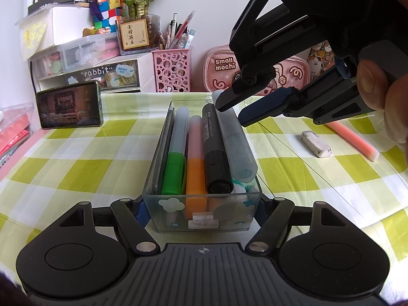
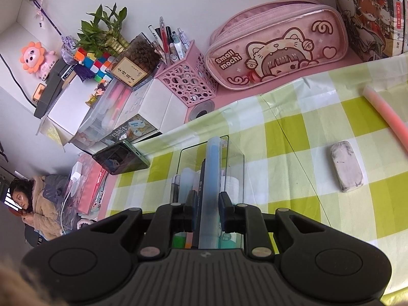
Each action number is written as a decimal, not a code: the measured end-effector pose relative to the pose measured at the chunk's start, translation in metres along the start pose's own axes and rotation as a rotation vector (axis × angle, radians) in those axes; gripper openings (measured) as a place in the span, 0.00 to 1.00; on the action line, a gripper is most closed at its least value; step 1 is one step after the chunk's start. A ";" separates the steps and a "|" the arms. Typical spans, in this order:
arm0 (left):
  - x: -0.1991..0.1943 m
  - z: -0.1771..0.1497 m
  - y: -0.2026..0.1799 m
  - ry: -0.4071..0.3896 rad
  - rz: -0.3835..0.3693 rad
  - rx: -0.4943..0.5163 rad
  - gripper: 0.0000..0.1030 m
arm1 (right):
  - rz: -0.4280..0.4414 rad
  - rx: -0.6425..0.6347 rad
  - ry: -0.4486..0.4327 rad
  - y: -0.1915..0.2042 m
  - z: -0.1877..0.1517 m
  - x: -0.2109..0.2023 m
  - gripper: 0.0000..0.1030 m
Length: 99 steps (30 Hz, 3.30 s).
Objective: Organize stationery
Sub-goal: 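Lower the light blue stick into the clear box with the right gripper, then open the right gripper and lift it away from the box, then grasp the pink highlighter on the tablecloth with the right gripper, then lower the pink highlighter upright into the clear box and release it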
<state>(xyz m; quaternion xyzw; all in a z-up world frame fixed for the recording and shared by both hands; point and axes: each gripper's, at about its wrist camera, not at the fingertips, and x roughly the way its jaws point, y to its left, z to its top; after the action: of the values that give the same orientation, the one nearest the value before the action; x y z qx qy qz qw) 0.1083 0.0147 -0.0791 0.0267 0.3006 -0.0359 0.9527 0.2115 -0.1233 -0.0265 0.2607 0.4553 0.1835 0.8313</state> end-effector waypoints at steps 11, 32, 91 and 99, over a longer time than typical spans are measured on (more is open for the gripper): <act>0.000 0.000 0.000 0.000 0.000 0.000 0.71 | -0.038 -0.071 0.004 0.002 -0.004 0.005 0.36; 0.000 0.000 0.000 0.000 0.000 0.000 0.71 | -0.008 -0.113 -0.013 -0.006 -0.001 -0.012 0.25; 0.000 0.001 0.000 -0.001 0.003 -0.005 0.71 | 0.139 0.157 0.117 -0.008 0.010 -0.002 0.37; 0.000 0.001 0.000 -0.001 0.000 -0.006 0.71 | 0.054 0.135 0.136 0.011 0.012 0.011 0.37</act>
<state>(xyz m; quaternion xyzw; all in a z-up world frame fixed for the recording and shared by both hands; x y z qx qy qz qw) 0.1091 0.0150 -0.0784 0.0237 0.3004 -0.0347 0.9529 0.2269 -0.1118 -0.0215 0.3154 0.5149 0.1922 0.7736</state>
